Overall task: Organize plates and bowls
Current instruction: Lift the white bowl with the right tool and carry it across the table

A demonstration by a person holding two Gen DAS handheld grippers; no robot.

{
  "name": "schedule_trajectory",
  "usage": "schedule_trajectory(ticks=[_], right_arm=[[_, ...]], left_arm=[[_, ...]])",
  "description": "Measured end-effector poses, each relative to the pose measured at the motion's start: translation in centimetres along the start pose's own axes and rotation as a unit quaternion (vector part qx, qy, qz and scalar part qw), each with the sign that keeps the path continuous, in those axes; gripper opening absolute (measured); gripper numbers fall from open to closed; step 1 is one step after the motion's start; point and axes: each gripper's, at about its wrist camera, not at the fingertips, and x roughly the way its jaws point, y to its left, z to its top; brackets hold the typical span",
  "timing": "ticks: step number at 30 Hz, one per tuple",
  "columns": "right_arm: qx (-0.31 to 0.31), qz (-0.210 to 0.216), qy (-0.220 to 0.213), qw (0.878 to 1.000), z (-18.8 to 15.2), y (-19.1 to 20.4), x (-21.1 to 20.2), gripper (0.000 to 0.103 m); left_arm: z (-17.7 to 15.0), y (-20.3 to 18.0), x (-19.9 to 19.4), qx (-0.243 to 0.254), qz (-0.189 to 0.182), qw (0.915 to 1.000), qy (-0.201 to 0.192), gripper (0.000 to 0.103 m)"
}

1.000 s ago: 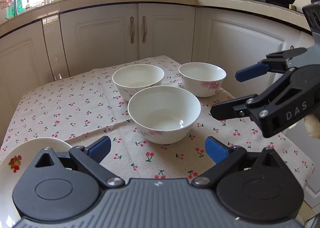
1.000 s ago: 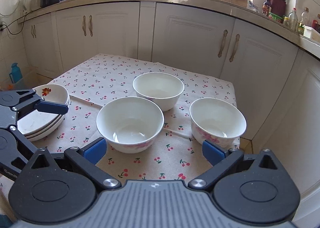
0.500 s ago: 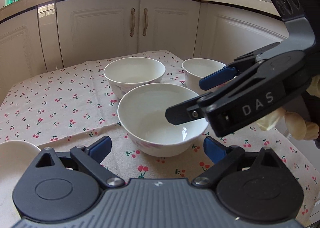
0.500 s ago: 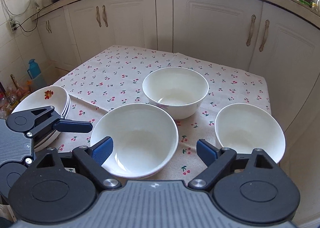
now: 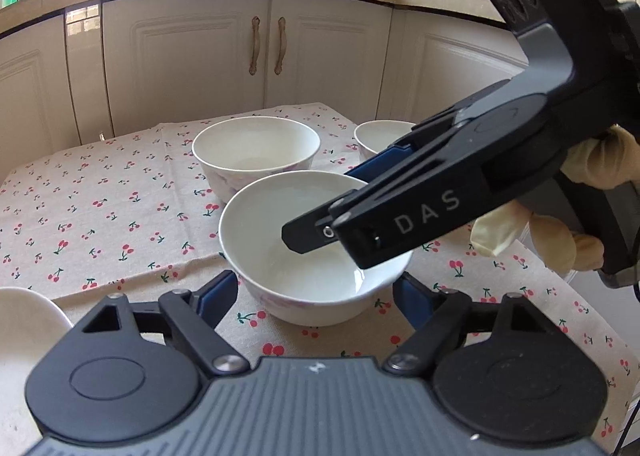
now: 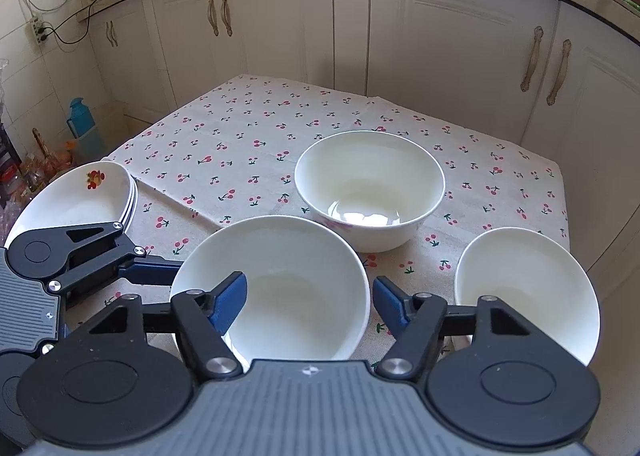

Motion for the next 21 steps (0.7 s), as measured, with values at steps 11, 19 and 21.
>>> schedule_trajectory(ticks=[11, 19, 21], right_arm=[[-0.02, 0.013, 0.022, 0.999, 0.74, -0.23, 0.91, 0.064], [-0.027, 0.012, 0.036, 0.999, 1.01, -0.06, 0.91, 0.064], [-0.025, 0.012, 0.037, 0.999, 0.94, 0.02, 0.79, 0.064]], left_arm=[[0.08, 0.11, 0.07, 0.001, -0.003, 1.0, -0.002, 0.084], [0.25, 0.1, 0.06, 0.009, -0.007, 0.9999, 0.004, 0.084], [0.25, 0.15, 0.02, 0.011, -0.009, 0.9999, 0.007, 0.084]])
